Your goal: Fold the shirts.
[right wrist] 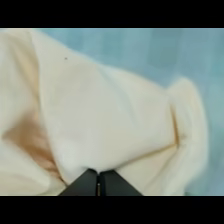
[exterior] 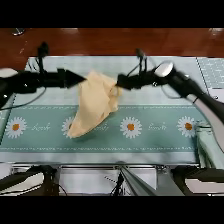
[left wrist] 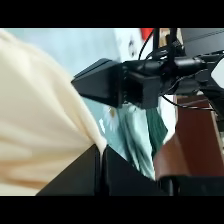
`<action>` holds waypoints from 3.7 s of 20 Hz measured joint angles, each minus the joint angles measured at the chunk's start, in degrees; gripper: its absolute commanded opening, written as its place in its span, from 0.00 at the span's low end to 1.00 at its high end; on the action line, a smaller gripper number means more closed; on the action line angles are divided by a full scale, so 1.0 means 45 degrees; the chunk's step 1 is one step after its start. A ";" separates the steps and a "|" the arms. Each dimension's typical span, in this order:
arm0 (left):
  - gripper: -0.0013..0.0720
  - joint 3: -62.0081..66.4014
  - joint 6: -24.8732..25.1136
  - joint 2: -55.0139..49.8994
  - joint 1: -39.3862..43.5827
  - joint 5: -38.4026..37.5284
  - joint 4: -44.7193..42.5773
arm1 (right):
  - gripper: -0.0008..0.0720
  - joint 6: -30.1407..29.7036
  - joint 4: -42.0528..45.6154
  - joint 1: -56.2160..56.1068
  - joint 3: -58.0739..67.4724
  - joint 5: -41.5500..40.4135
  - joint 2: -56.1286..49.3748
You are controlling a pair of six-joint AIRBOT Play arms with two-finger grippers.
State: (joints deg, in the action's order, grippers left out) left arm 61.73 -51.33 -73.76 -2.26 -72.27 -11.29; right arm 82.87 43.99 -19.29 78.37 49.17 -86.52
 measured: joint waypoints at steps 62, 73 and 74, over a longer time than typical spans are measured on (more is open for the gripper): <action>0.98 -0.7524 -0.3249 0.1583 -0.5173 -0.0855 -0.7155 | 0.87 -0.1209 0.2710 1.1482 -1.0831 0.5173 0.7533; 0.96 -0.8582 -0.1239 0.1627 -0.3779 0.2254 -0.5124 | 0.87 -0.1564 0.1977 1.1531 -1.1657 0.5357 0.7839; 0.81 -0.8582 -0.1054 0.1603 -0.3517 0.2424 -0.5037 | 0.87 -0.1569 0.1982 1.1531 -1.1657 0.5391 0.7839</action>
State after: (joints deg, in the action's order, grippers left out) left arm 23.11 -56.07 -66.54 -18.09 -61.36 -33.95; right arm 75.81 52.90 32.60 25.91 73.43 -51.24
